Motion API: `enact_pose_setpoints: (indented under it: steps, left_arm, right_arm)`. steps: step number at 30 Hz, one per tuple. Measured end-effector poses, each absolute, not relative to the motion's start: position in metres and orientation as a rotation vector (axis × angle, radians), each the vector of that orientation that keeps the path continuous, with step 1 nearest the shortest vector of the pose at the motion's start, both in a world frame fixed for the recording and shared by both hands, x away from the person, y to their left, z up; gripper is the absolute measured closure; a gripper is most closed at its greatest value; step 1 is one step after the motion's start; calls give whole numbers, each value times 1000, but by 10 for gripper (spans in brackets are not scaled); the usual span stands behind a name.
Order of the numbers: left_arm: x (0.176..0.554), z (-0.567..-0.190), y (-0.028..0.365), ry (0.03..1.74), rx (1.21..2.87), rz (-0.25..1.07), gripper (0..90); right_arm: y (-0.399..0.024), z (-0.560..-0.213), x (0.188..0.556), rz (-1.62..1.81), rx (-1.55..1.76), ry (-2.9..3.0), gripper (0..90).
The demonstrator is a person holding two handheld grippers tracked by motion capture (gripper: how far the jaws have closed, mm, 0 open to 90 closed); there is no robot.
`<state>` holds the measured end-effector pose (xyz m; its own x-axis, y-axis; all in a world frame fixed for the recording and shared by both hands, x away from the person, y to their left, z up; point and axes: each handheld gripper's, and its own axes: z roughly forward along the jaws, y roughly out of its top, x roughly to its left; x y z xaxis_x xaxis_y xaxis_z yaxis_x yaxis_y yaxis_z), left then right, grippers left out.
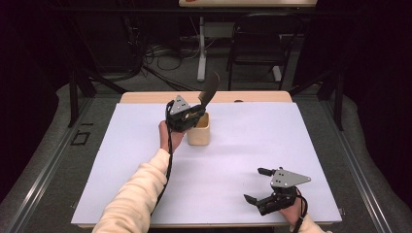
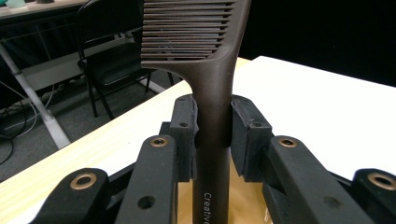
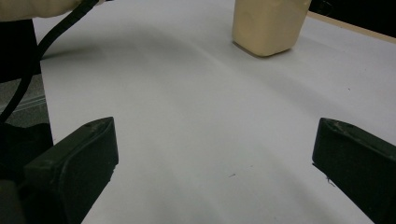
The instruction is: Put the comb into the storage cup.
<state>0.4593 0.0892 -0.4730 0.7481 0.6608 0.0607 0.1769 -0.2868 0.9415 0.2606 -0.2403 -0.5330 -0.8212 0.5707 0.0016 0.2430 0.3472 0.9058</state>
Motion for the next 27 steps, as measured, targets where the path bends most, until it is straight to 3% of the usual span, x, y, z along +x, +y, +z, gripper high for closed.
enact_pose_setpoints:
  steps: [27]
  left_arm:
    - [461, -477, 87, 647, 1878, 539, 727]
  right_arm:
    - [-240, -533, 261, 1461, 725, 2303, 0]
